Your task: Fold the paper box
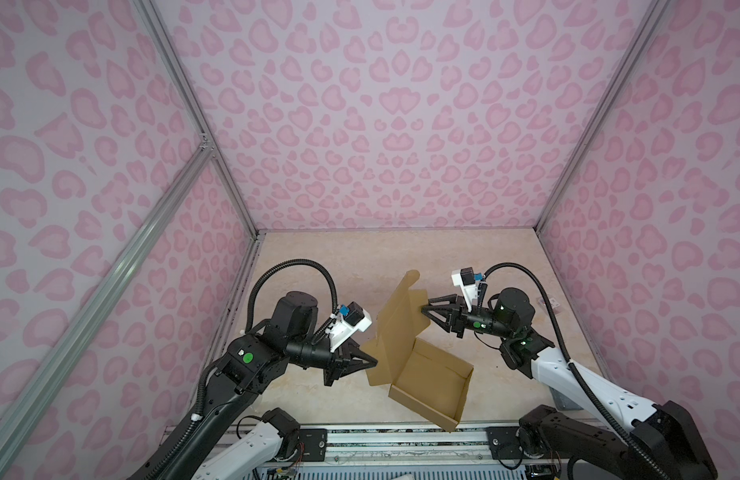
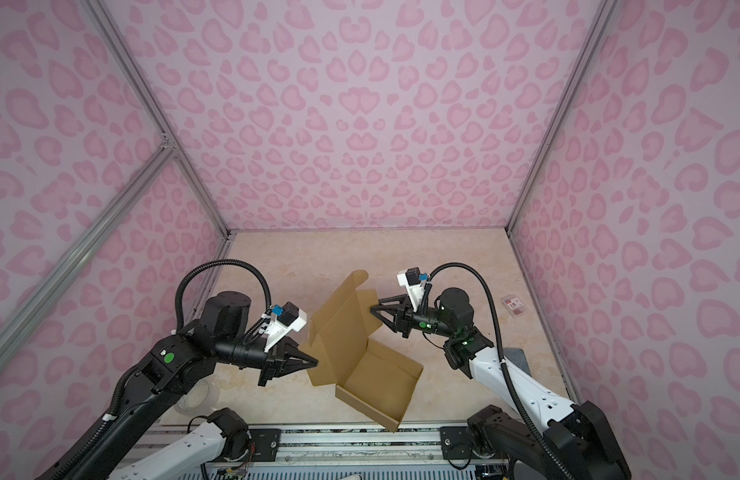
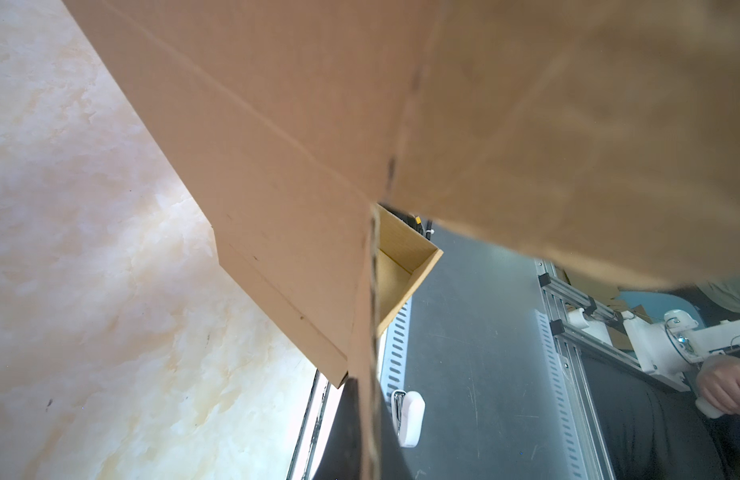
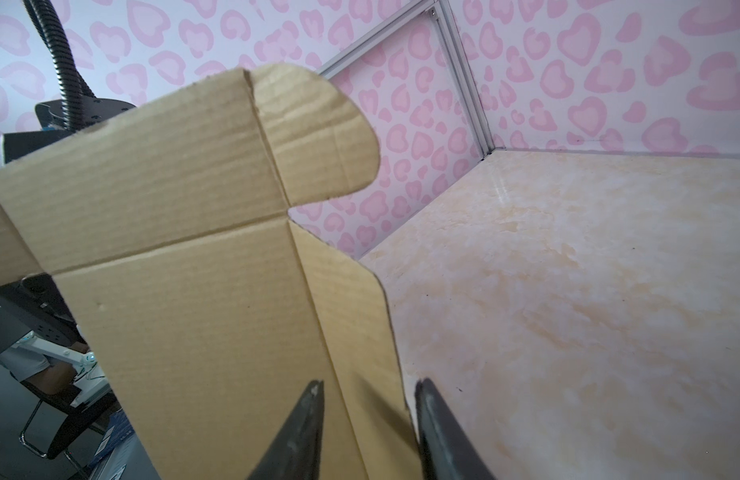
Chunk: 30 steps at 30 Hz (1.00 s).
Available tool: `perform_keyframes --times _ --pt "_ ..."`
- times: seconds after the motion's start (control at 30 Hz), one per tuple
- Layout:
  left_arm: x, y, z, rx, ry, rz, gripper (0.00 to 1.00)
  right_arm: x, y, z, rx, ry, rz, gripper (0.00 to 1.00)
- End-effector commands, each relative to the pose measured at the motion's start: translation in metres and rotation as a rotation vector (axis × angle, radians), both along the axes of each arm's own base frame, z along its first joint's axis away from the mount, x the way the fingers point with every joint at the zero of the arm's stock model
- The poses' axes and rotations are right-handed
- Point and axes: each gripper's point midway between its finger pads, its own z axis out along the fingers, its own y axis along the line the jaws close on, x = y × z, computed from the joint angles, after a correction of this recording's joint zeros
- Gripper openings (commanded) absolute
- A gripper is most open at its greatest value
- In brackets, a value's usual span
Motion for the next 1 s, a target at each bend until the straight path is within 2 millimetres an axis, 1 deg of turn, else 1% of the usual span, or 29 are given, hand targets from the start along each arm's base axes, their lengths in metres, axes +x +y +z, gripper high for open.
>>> perform_keyframes --times 0.0,0.13,0.33,0.47,0.63,0.73,0.83,0.93,0.97 --pt "-0.002 0.0 0.001 -0.007 -0.015 -0.011 0.04 -0.003 0.001 0.006 0.009 -0.029 0.017 0.31" --pt "-0.002 0.0 0.001 -0.006 -0.018 -0.014 0.04 -0.004 0.001 0.003 0.003 -0.025 0.023 0.25" --pt "0.001 0.001 -0.002 0.011 -0.032 0.005 0.04 -0.01 0.002 0.004 -0.003 -0.029 0.037 0.18" --pt "0.004 0.002 -0.004 0.024 -0.045 0.022 0.04 -0.009 -0.002 0.001 -0.026 -0.036 0.008 0.12" --pt "0.012 0.004 -0.008 0.05 -0.067 0.059 0.04 -0.002 -0.007 -0.007 -0.068 -0.023 -0.048 0.01" --pt "0.02 0.007 -0.013 0.081 -0.084 0.099 0.04 0.0 -0.009 -0.011 -0.081 -0.018 -0.07 0.0" --pt "0.034 0.01 -0.021 0.124 -0.11 0.162 0.04 0.002 -0.013 -0.014 -0.092 -0.021 -0.106 0.0" --pt "0.052 0.014 -0.028 0.17 -0.145 0.237 0.04 0.004 -0.018 -0.02 -0.11 -0.018 -0.142 0.0" --pt "0.061 0.016 -0.031 0.191 -0.158 0.274 0.04 0.006 -0.019 -0.022 -0.113 -0.015 -0.16 0.0"
